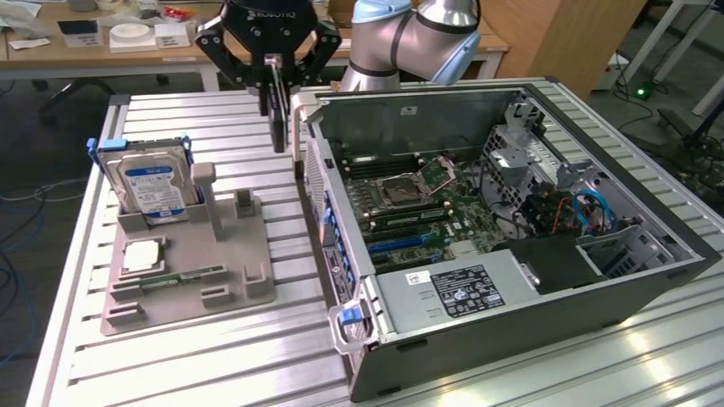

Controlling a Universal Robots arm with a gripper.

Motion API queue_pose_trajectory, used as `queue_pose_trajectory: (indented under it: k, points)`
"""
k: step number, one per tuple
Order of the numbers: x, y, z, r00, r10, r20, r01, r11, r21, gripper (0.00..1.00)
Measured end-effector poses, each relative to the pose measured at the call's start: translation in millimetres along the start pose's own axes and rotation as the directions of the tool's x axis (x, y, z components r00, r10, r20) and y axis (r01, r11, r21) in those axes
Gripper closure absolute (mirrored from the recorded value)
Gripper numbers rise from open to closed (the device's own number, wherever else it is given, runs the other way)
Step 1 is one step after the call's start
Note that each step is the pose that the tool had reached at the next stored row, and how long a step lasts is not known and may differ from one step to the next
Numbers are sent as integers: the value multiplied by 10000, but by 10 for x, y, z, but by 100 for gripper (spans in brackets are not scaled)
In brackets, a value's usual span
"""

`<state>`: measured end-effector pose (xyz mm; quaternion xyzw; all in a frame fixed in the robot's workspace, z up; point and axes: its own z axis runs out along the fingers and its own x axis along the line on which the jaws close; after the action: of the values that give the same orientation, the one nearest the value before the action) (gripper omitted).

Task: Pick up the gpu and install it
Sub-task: 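Pick up the gpu and move the gpu toward the slot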

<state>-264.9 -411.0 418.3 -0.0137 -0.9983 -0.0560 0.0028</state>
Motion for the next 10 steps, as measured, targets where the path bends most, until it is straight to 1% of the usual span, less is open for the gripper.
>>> queue_pose_trajectory:
  k: [10]
  points:
    - [-28,1,1,10000,1,0,-1,10000,0,72]
